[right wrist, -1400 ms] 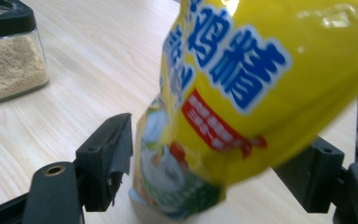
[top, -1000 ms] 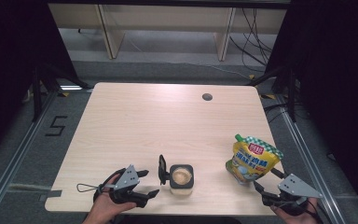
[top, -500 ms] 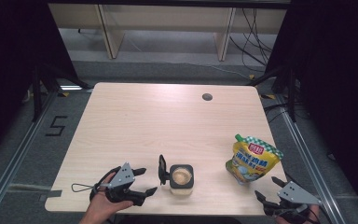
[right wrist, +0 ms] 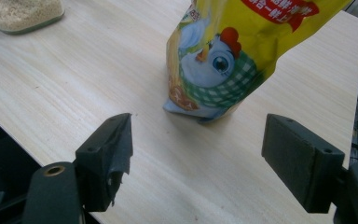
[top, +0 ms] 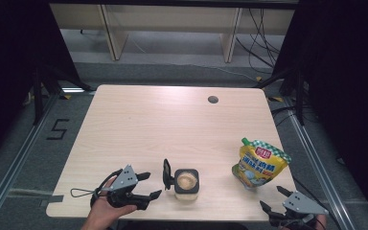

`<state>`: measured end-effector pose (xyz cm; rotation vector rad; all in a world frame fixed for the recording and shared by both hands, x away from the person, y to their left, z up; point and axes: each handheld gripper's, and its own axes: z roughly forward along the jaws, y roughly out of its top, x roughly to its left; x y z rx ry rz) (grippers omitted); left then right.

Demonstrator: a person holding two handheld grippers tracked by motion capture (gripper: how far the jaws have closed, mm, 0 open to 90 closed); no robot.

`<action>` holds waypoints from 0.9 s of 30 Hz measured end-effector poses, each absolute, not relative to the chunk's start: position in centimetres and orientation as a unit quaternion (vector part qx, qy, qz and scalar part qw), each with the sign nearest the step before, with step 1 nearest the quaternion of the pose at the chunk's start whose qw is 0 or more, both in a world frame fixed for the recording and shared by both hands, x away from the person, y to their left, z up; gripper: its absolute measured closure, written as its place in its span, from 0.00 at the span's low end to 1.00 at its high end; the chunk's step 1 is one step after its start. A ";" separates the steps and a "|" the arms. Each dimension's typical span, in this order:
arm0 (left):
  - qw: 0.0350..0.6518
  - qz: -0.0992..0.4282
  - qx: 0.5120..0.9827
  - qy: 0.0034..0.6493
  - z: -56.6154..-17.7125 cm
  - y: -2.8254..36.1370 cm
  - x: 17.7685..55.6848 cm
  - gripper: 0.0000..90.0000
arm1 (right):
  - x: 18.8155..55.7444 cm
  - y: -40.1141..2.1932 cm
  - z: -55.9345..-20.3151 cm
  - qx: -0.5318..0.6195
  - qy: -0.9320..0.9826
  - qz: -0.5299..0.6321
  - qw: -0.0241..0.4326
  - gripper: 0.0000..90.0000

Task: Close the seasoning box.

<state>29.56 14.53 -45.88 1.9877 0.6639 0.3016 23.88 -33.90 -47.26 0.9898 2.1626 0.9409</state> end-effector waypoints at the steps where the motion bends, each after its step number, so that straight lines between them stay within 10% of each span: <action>1: 0.495 0.116 0.815 0.276 -45.9 14.4 29.4 0.43 | 23.9 -33.9 -47.3 0.370 0.811 0.349 0.289 0.28; 10: 0.497 0.158 0.822 0.231 -45.0 14.4 29.2 0.98 | 23.9 -33.6 -47.4 0.361 0.819 0.339 0.291 0.29; 27: 0.495 0.165 0.828 0.204 -43.2 12.7 29.0 0.99 | 23.9 -33.5 -47.5 0.356 0.822 0.333 0.293 0.30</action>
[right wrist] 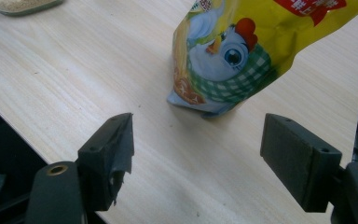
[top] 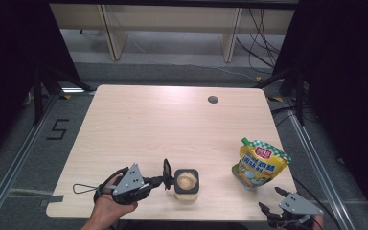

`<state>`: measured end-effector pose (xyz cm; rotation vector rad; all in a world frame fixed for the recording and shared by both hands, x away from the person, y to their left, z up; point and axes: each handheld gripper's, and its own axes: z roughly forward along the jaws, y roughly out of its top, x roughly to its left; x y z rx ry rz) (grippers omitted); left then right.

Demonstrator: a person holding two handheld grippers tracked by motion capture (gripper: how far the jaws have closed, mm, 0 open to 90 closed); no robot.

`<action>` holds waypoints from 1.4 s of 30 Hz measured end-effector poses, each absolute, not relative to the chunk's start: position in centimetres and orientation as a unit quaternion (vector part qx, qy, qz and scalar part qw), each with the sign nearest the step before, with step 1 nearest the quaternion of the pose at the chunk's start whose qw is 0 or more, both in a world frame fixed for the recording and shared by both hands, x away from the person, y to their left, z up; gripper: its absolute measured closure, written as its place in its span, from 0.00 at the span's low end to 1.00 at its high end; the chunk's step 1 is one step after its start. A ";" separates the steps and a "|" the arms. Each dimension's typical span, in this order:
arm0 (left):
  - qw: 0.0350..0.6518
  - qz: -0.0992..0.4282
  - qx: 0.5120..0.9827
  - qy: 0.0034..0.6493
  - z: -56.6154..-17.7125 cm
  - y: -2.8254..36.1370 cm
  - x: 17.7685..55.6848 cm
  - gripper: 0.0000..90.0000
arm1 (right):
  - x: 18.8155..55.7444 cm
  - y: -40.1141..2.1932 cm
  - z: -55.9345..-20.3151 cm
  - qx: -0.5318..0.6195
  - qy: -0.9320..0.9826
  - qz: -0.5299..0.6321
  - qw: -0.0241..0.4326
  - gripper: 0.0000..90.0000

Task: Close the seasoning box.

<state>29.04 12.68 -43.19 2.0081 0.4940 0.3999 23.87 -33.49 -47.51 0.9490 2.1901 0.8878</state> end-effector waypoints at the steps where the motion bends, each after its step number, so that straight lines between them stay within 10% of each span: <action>1: 0.489 0.169 0.833 0.197 -43.0 12.7 29.1 0.99 | 23.7 -33.4 -47.5 0.364 0.819 0.334 0.290 0.30; 42: 0.473 0.125 0.854 0.179 -44.8 7.6 30.6 0.96 | 23.8 -33.2 -47.6 0.355 0.827 0.330 0.285 0.30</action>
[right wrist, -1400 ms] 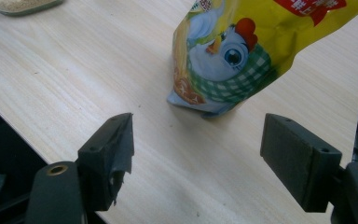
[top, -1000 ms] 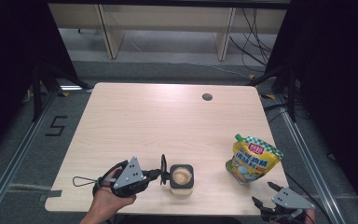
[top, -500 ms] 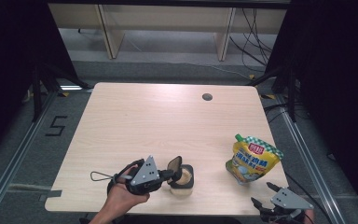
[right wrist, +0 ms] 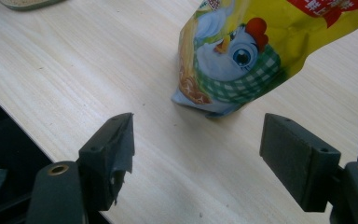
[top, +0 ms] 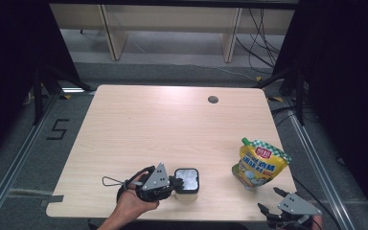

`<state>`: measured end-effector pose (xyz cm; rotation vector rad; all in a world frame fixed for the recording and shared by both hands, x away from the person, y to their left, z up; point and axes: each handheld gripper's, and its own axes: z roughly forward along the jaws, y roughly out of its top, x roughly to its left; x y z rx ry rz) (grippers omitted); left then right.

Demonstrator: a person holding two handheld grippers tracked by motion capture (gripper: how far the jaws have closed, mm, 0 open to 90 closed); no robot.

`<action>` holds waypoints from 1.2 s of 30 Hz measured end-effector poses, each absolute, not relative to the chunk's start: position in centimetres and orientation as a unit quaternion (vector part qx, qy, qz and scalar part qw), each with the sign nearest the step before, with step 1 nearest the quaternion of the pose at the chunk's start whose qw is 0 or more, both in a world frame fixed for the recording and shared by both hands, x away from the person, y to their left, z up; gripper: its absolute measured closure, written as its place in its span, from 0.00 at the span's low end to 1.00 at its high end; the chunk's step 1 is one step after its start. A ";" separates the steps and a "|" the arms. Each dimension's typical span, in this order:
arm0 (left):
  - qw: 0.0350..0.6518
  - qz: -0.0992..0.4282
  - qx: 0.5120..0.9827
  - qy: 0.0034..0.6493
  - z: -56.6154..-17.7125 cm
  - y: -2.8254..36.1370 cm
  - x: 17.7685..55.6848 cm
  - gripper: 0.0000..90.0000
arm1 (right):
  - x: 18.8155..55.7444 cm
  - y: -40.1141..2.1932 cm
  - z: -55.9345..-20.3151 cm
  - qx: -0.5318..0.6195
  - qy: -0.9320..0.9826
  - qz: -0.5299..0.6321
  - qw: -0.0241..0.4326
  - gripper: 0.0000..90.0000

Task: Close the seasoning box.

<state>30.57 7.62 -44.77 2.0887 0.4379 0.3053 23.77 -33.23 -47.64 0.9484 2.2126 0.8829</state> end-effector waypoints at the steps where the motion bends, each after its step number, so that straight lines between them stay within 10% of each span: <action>1: 0.472 0.128 0.854 0.178 -44.8 7.6 30.6 0.96 | 23.8 -33.3 -47.6 0.349 0.828 0.329 0.289 0.30; 21: 0.477 0.131 0.851 0.173 -45.0 7.6 30.5 0.98 | 23.9 -33.2 -47.6 0.342 0.831 0.329 0.290 0.30; 36: 0.497 0.117 0.836 0.202 -44.5 8.9 30.5 0.46 | 23.9 -33.2 -47.6 0.337 0.834 0.329 0.287 0.30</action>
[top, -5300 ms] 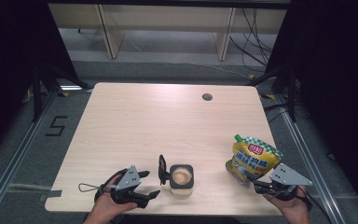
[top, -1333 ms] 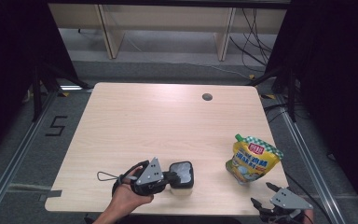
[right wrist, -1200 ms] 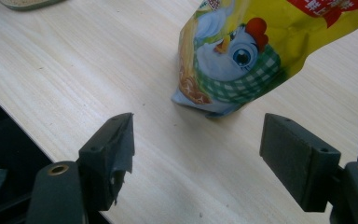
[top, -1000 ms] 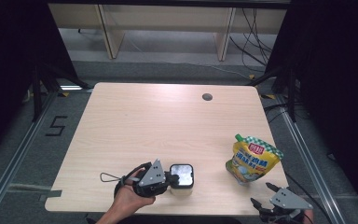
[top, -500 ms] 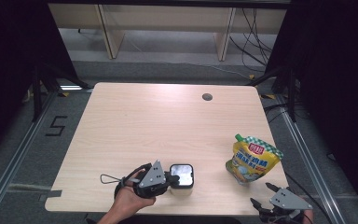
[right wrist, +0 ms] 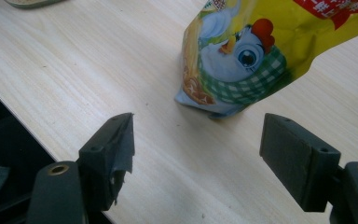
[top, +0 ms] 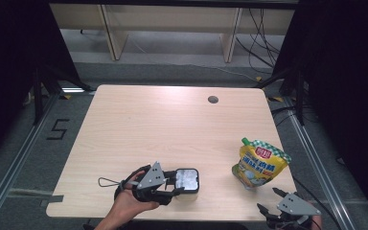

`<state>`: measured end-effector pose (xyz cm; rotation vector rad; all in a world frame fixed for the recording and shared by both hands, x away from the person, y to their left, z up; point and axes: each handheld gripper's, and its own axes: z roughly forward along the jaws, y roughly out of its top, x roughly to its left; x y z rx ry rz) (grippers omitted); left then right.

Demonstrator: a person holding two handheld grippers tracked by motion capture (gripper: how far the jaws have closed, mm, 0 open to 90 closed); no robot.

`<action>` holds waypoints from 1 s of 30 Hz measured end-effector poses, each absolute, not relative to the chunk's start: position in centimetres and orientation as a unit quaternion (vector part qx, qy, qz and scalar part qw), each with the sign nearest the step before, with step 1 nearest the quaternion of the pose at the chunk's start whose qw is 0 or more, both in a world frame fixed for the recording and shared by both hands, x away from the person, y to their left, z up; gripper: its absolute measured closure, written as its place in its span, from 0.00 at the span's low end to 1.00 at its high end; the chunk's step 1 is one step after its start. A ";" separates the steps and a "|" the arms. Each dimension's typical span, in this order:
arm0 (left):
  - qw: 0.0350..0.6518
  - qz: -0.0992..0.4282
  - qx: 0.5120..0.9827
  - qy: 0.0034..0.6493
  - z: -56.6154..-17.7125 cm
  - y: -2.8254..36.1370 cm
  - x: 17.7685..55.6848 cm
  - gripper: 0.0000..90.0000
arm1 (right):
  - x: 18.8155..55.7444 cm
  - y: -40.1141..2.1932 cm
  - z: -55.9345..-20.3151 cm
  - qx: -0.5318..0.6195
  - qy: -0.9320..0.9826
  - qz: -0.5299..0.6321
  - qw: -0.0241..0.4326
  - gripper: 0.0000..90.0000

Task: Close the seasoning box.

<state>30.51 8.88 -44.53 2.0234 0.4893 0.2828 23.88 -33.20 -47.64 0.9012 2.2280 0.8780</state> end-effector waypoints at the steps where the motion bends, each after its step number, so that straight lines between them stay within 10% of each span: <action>1: 0.502 0.117 0.832 0.206 -44.5 9.1 30.4 0.44 | 23.9 -33.2 -47.6 0.335 0.834 0.329 0.289 0.30; 30: 0.476 0.105 0.841 0.235 -47.4 13.1 28.6 0.31 | 23.9 -33.1 -47.8 0.336 0.837 0.327 0.283 0.30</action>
